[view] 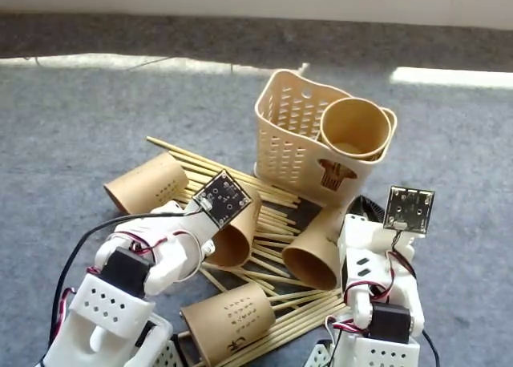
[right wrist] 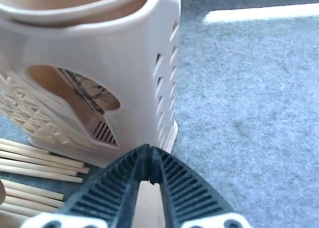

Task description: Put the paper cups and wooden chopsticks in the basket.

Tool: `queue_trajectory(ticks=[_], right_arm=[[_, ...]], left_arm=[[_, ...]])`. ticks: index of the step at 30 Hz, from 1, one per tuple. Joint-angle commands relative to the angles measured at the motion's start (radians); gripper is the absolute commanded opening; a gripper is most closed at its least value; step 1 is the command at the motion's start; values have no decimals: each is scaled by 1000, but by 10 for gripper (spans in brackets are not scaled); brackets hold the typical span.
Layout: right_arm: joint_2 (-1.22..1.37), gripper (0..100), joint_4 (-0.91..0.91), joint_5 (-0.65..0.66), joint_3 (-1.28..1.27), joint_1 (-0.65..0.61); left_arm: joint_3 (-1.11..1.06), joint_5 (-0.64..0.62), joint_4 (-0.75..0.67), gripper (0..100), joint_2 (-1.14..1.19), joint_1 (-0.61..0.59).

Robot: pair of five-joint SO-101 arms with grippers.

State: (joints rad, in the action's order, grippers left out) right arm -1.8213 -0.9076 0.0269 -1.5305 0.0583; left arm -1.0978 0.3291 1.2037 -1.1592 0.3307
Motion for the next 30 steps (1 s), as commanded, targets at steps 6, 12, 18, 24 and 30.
queue_trajectory(ticks=[6,12,18,24,30], right_arm=[[-5,9,21,2,5,15],[-5,9,25,-6,13,113],[-5,9,28,-6,12,113],[-5,9,65,-6,5,113],[-5,9,67,-6,5,119]], left_arm=[[274,-11,141,5,13,24],[489,-9,319,5,15,27],[707,-11,422,5,24,33],[958,-69,485,5,257,148],[1237,-104,483,5,489,226]])
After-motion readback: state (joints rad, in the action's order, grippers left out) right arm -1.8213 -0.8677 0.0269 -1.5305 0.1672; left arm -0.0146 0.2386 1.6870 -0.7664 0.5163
